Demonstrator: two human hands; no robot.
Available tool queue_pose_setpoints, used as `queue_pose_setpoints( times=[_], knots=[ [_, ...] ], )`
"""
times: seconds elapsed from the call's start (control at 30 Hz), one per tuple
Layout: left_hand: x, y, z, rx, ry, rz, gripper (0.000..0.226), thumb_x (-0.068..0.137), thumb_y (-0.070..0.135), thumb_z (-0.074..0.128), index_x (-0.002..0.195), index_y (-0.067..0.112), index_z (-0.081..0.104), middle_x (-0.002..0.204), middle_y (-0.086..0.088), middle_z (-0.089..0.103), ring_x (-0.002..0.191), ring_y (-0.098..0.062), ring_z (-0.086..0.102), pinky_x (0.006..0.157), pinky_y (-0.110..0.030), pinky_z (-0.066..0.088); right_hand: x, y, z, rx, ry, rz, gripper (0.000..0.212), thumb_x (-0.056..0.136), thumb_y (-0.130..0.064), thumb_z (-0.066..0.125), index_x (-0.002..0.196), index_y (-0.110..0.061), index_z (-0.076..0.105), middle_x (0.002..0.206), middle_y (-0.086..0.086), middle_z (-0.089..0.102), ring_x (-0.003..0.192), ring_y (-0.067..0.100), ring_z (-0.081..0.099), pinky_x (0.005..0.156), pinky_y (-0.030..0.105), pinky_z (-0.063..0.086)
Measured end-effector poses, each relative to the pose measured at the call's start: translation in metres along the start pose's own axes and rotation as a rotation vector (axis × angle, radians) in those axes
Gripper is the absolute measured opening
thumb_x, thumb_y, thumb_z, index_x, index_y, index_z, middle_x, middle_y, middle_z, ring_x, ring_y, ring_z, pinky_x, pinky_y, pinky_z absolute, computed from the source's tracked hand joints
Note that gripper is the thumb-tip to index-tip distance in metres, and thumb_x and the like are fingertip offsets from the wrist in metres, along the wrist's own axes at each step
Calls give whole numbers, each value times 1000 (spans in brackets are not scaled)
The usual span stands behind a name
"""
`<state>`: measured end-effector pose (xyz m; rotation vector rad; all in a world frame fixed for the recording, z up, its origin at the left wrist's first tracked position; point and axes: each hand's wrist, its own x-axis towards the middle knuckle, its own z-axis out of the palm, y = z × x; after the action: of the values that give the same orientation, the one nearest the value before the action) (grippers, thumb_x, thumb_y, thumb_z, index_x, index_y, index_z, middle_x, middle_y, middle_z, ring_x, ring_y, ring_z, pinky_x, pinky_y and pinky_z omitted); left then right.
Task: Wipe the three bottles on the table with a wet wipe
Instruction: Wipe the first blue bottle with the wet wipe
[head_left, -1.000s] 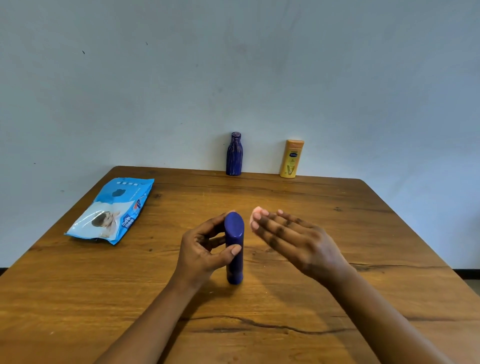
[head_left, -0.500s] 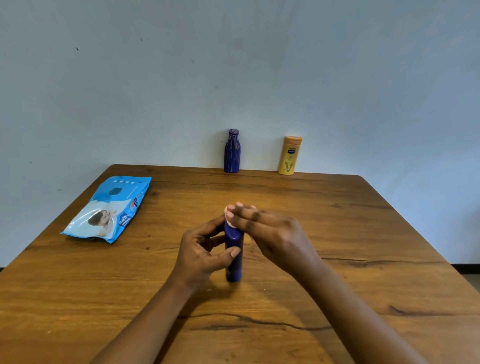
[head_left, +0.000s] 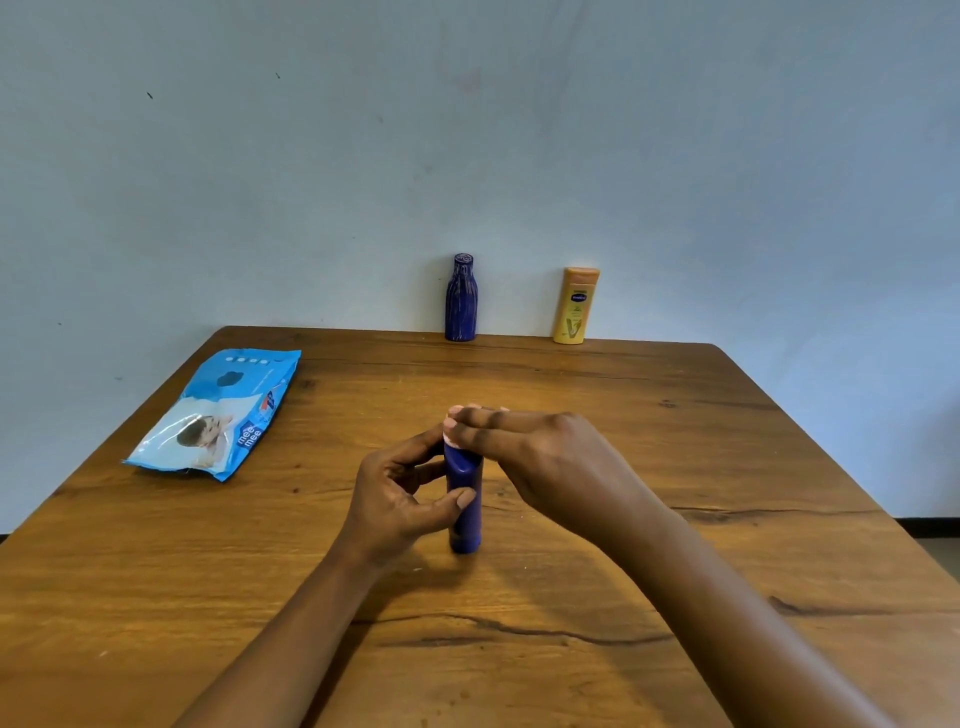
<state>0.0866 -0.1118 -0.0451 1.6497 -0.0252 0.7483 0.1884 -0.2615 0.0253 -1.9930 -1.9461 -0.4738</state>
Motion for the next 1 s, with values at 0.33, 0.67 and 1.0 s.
queue_pose_setpoints(
  times=[0.33,0.67,1.0],
  knots=[
    [-1,-2,4,-51,-23,-32,64,64,20,74,126,15,57,124,-3,65,117,-23,59,91,-31,51,6,14,-6,-16,95,232,40,89,-3,57,126,-16,57,124,0,62,101,15,65,83,26,53],
    [0,-2,2,-54,-41,-24,61,66,17,74,125,17,59,122,2,66,115,-21,60,89,-29,51,-19,-4,-1,50,108,-42,46,80,6,68,123,-7,59,127,9,60,115,23,58,87,38,54],
    [-1,-2,3,-42,-118,36,64,65,19,75,126,28,56,125,5,63,119,-19,57,93,-30,50,-25,4,-1,-14,111,-78,43,83,-2,62,125,-8,57,128,8,59,116,20,58,94,33,50]
  ],
)
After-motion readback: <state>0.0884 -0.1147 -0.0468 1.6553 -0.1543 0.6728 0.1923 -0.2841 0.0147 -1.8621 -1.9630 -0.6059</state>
